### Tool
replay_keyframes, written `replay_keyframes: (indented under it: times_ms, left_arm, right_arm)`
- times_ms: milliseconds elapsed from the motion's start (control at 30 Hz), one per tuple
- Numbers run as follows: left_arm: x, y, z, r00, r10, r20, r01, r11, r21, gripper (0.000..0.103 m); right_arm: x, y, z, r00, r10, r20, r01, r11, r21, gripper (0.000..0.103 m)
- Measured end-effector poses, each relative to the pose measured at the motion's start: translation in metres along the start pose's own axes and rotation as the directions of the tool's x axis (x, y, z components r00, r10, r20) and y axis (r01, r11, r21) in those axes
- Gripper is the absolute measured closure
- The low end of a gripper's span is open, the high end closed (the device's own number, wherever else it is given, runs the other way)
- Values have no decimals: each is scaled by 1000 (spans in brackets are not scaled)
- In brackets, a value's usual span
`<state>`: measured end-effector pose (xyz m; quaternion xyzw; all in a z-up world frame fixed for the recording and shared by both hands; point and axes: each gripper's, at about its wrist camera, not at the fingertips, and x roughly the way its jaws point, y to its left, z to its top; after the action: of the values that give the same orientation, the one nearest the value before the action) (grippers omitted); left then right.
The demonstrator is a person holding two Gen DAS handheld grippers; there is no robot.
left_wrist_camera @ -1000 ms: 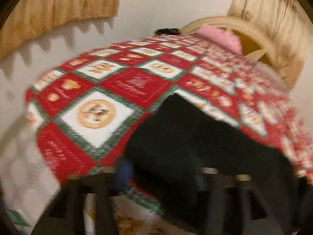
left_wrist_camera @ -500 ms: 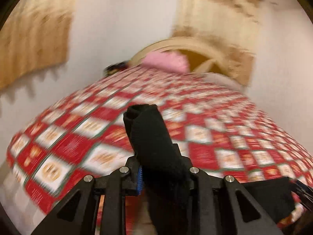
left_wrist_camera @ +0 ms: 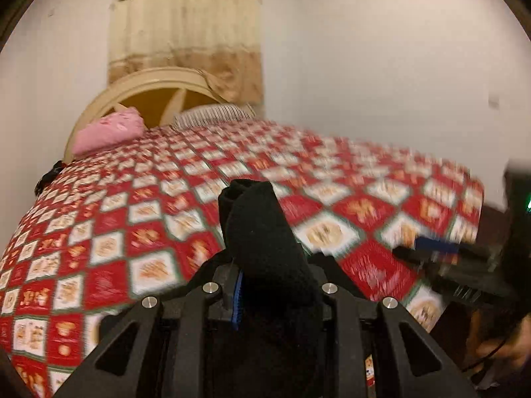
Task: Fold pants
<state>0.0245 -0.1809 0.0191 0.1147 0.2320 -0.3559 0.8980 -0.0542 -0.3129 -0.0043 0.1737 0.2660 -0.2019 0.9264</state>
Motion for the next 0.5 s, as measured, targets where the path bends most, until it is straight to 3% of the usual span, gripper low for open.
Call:
replay_keyframes:
  times_ms: [133,233,300,367,500]
  left_arm:
    - [31,-34,-32,997,-8,-82,18,993,114,77]
    - [42,-55,-50,992,12,-124,17,973,230,74]
    - [40,-62,-53,992,37,-118,-4,961,275,66]
    - [36,-58,-51,989,24,-145,14,966,259,57]
    - [17,-20,-44,968,-97,-230,119,990,81,54]
  right_arm:
    - [3,-11,-2,1000,-2,-9,2,1000,25,46]
    - [7,-11,-5,1000,4,-23,-3,999,32,46]
    - [8,-8,-6,1000,7,-29,-7,1000,22,46]
    - [7,-6,-5,1000,5,-25,-5,1000,8,46]
    - [-3,-4,3,1000,7,6,-7,1000,-4,46]
